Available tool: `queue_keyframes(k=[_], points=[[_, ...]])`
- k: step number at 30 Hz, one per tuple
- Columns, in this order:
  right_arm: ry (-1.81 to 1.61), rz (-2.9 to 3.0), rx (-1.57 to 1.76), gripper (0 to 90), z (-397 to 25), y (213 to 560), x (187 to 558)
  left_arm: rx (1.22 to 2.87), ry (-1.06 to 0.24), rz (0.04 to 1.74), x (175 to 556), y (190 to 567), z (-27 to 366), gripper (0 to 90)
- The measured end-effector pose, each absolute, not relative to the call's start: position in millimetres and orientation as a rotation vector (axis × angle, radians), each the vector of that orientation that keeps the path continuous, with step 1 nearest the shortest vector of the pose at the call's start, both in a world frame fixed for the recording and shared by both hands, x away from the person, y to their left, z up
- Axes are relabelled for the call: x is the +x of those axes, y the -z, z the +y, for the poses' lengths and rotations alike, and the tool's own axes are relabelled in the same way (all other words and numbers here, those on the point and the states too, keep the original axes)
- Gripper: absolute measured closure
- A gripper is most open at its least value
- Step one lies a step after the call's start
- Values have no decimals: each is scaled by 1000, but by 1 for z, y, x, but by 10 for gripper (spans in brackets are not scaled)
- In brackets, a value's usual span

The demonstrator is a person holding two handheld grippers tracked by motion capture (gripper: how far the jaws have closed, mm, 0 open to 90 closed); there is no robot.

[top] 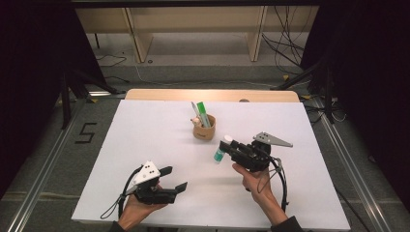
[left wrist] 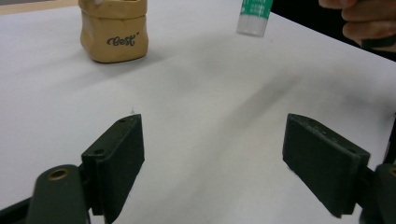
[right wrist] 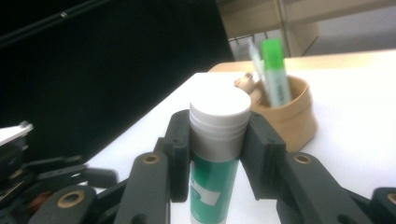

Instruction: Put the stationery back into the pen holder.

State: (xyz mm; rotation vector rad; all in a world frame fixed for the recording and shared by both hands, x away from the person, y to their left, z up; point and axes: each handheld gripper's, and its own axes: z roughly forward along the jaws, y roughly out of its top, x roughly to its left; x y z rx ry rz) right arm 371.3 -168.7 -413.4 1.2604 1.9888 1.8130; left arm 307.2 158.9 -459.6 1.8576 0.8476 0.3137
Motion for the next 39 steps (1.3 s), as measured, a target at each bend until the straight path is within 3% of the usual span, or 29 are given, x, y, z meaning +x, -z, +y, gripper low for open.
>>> queue_keyframes(k=[14, 39], points=[[-1720, 1958, 1234, 659, -159, 388, 406, 1832, -315, 902, 302, 461, 172, 191], [-1591, 1943, 1324, 659, -123, 386, 479, 1818, -318, 912, 300, 462, 177, 187]])
